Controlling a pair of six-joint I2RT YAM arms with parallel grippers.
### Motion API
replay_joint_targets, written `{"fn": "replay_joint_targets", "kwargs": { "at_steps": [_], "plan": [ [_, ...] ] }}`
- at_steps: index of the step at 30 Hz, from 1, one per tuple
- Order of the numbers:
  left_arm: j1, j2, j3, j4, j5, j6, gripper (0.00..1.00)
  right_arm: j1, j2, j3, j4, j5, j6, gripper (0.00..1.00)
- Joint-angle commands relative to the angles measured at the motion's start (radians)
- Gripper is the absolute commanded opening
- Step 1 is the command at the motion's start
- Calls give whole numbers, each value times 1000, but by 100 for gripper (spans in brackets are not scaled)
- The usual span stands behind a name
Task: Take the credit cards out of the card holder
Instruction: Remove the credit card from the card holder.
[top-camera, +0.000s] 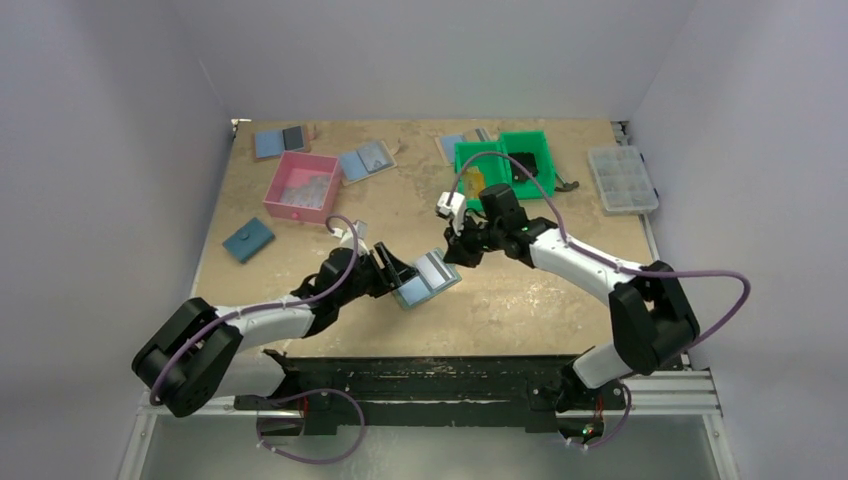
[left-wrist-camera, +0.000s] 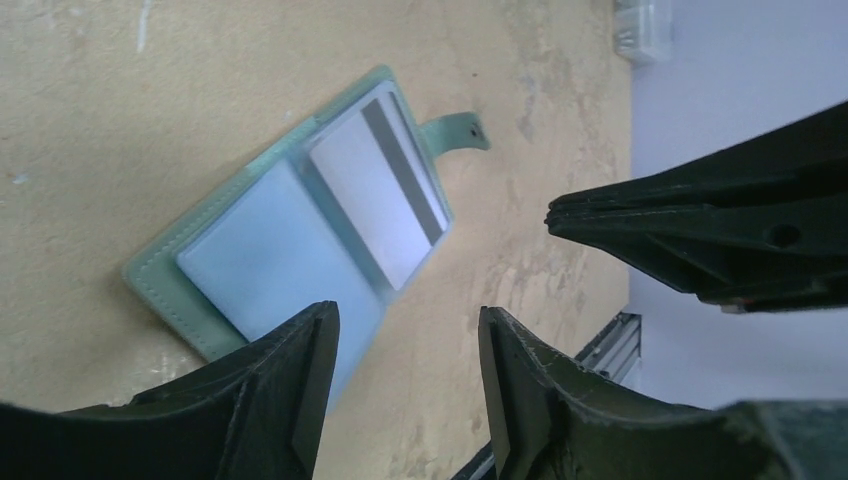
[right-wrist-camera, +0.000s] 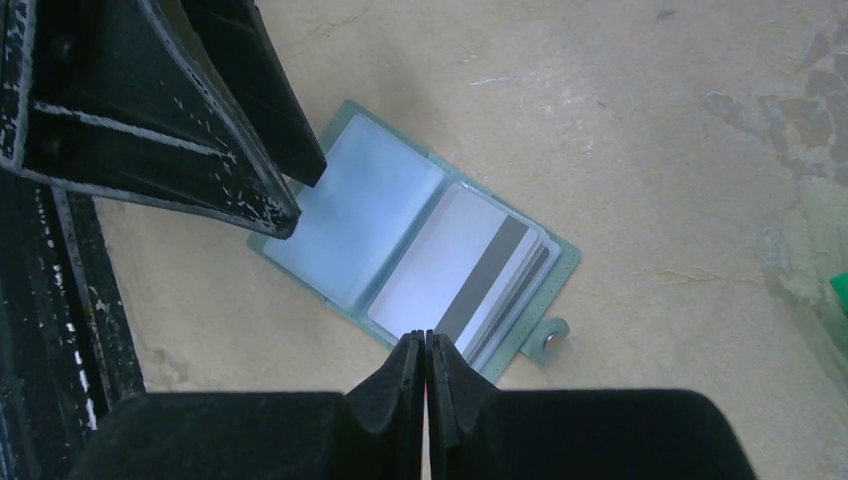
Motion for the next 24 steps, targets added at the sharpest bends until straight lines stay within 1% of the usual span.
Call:
{"fn": "replay_joint_targets", "kwargs": {
  "at_steps": [1,6,12,18,22,24],
  "plan": [
    [-9,39,59,-41,-92,-23,56,59,60,78,53,152,50,7],
    [-11,91,75,-52,-132,-60,53,130,122,89,101,295,91,0],
    [-18,172,134,-55,-123,-71,50,143,156,63,165,453,157,0],
    [-23,227,182,-101,-134,-93,49,143,188,55,188,500,188,0],
    [-24,264,208,-133,-129,-113,48,142,207,56,187,487,194,0],
    [-26,276,223,-150,-128,-118,46,144,216,56,185,480,196,0]
  ]
}}
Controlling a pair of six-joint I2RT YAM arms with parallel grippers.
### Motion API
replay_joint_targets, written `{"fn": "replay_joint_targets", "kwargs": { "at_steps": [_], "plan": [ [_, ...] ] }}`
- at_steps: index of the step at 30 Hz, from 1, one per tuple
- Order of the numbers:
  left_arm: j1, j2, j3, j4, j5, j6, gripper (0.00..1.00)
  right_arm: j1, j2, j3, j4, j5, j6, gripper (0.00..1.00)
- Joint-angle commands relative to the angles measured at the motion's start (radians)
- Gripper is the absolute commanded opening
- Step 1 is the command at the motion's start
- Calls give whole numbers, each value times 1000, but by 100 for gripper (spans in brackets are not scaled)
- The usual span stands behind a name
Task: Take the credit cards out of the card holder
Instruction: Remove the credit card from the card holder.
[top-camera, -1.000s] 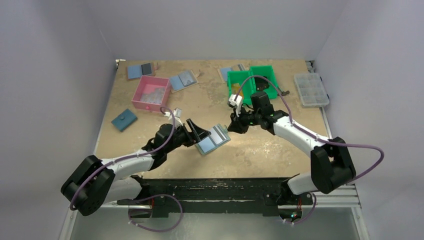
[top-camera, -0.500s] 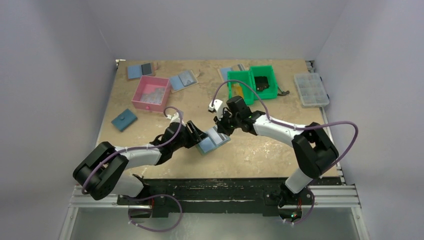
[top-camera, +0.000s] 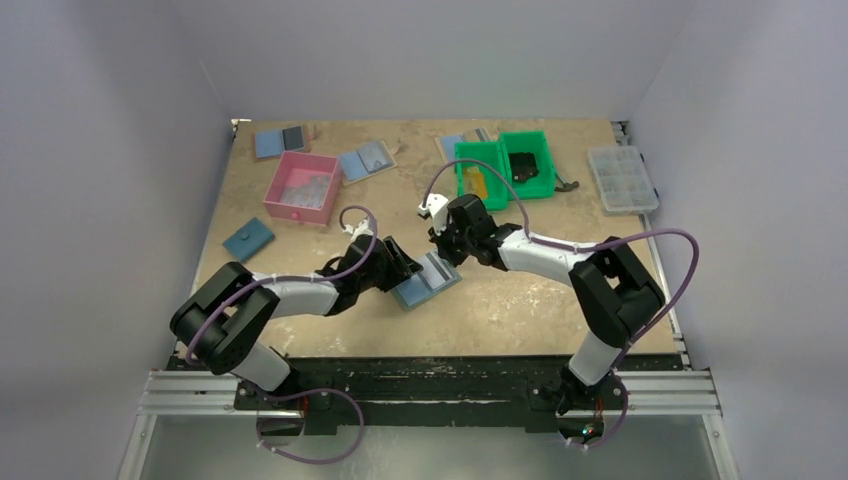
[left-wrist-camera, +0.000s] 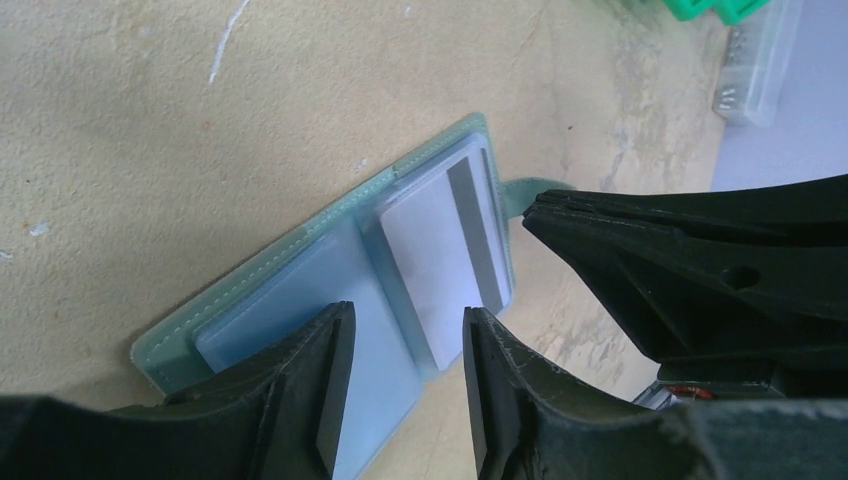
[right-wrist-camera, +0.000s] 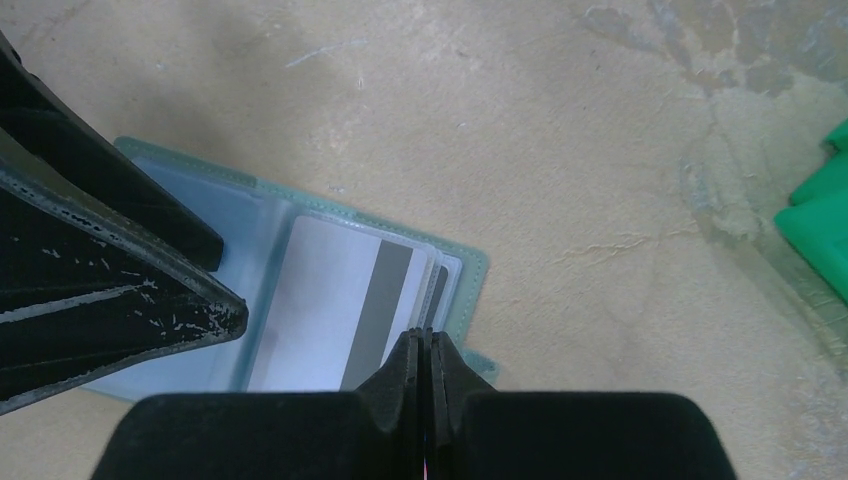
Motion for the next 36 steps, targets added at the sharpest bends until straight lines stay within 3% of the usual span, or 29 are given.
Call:
{"fn": "replay_joint_targets", "kwargs": {
  "at_steps": [1,17,23,30,36],
  "plan": [
    [-10,27,57,-44,-16,-31,46,1,22,8,30,17,27,0],
    [-24,82,122,-129,-17,-50,46,1,66,32,-8,-6,41,0],
    [-26,115,152,-179,-15,-63,39,1,81,40,-32,-36,38,0],
    [-25,139,169,-214,-10,-63,38,1,96,53,-75,-124,32,0],
    [-26,112,146,-199,-29,-70,27,1,121,75,-124,-242,31,0]
  ]
}}
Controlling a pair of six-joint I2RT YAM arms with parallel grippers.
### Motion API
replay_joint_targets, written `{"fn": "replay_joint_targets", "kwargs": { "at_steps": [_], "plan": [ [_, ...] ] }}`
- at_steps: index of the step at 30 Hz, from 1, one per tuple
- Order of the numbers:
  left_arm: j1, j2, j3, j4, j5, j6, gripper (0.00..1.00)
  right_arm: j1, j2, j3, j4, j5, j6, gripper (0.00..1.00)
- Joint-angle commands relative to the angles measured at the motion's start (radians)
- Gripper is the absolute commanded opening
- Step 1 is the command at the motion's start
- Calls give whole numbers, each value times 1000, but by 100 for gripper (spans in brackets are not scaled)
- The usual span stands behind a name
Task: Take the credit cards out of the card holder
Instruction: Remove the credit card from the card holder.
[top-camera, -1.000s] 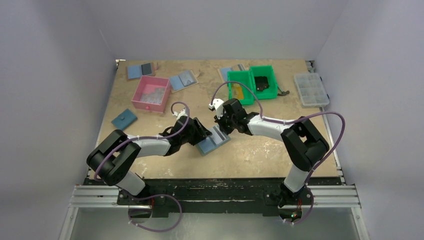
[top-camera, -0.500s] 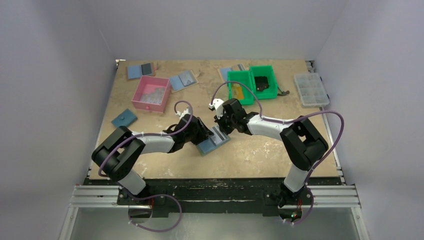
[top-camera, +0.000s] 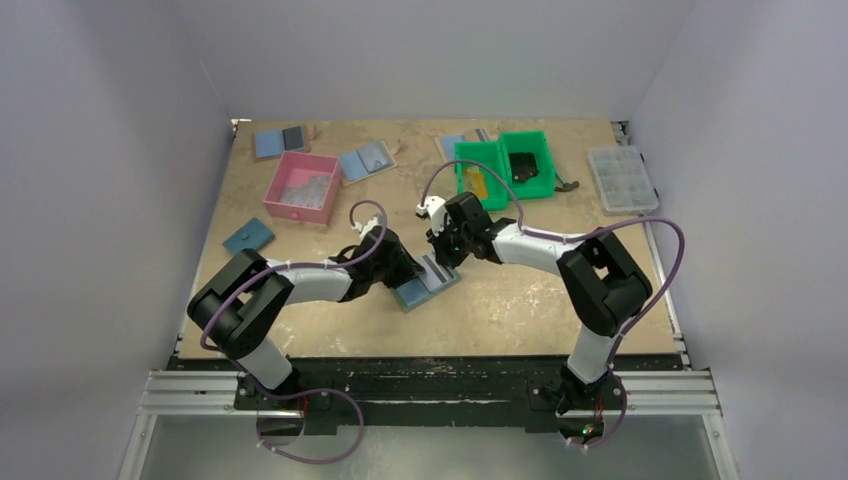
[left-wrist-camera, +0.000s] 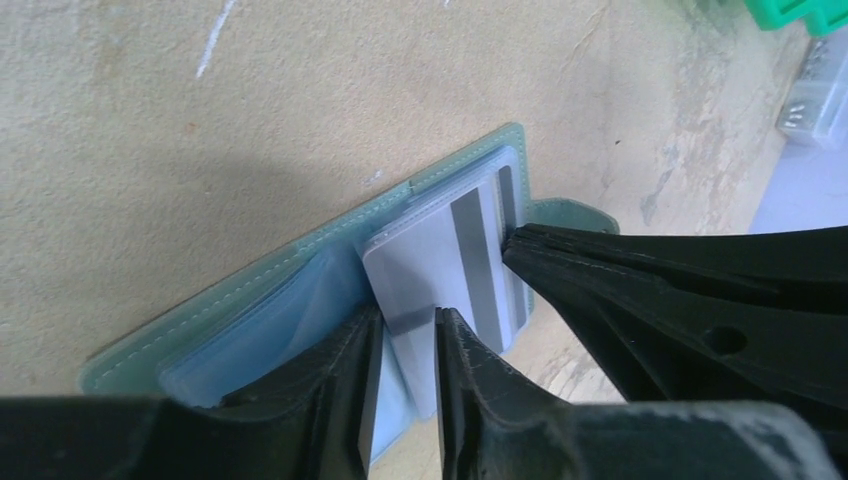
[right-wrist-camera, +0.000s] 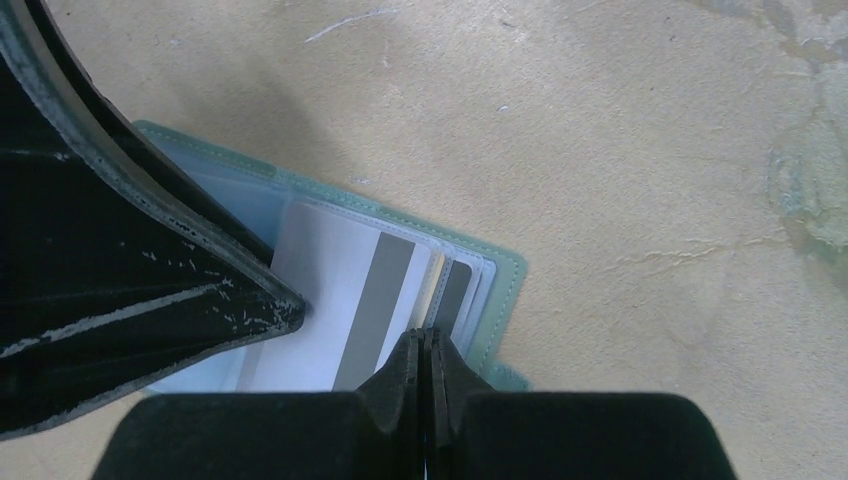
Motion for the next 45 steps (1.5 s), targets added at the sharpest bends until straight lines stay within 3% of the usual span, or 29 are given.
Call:
{"fn": "replay_joint_targets", "kwargs": {
  "at_steps": [1,8,14,20,28,45],
  "plan": [
    [-7,-7,-12,-13,-24,-14,26,14,33,29,-73,-158,7,0],
    [-6,-38,-51,24,-33,-30,1,14,48,43,-93,-267,22,0],
    [-4,-77,-112,101,-26,-16,0,13,44,45,-90,-214,40,0],
    [15,-127,-261,388,54,18,0,2,46,43,-75,-118,53,4],
    [58,-69,-358,619,182,33,0,1,63,46,-84,-94,51,9],
    [97,-91,-395,522,207,39,0,-1,75,54,-95,-76,47,13]
  ]
}}
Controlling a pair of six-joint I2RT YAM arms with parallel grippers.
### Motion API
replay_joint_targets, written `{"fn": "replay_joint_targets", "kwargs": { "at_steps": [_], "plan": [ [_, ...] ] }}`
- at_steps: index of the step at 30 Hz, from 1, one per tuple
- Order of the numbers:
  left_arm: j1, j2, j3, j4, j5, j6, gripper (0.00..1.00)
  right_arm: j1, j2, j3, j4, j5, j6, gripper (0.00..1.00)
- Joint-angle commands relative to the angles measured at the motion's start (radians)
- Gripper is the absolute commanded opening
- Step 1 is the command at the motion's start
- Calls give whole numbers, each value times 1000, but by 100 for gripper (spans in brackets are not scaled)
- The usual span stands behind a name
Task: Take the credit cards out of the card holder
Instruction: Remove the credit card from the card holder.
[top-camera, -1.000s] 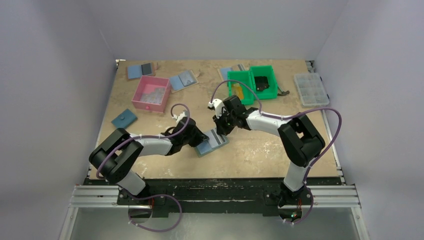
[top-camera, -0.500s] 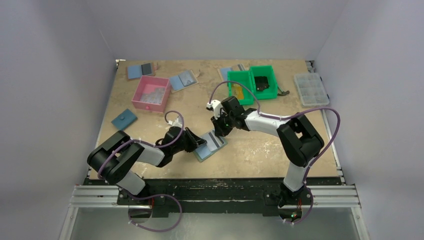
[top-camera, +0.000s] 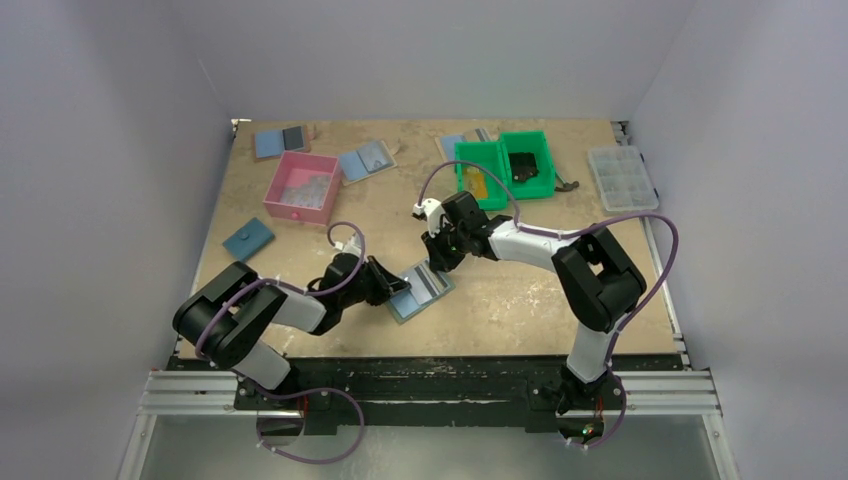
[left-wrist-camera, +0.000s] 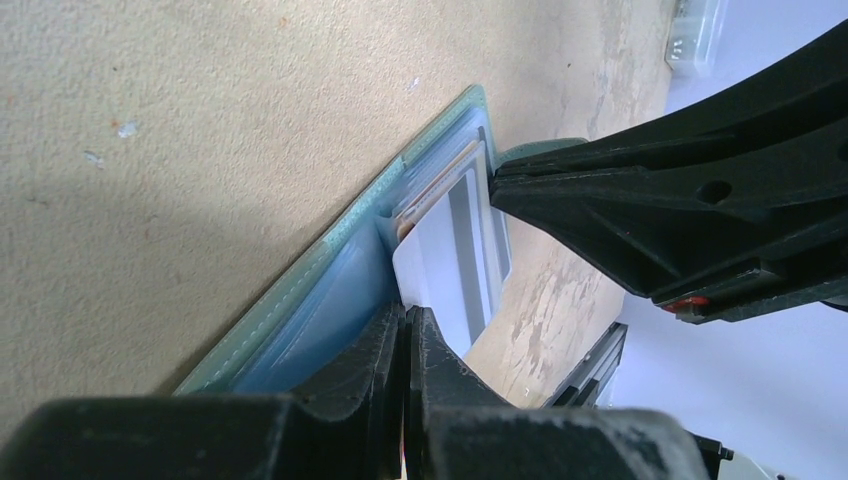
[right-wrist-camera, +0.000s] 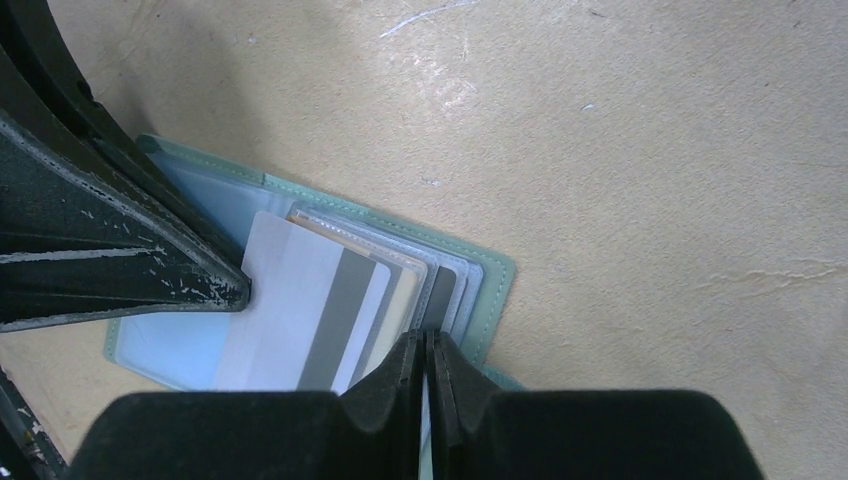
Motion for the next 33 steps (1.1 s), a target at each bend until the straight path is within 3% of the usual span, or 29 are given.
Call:
{"fn": "replay_joint_targets", "kwargs": {
  "at_steps": [1,4,7,11,18,33],
  "plan": [
    [4,-16,-23,6,16,5,0,4,35,10,-43,31,-3,13],
    [4,2,-15,22,27,-16,1,4,35,10,-44,18,-5,13],
    [2,29,-11,54,42,-42,17,4,35,10,-48,8,-6,13],
    [2,67,-23,125,60,-80,26,4,35,10,-49,-1,-6,13],
    [2,111,-61,238,44,-146,27,5,40,13,-59,-18,-8,13],
    [3,119,-102,297,-64,-259,24,7,40,15,-77,-21,-13,11]
  ]
}}
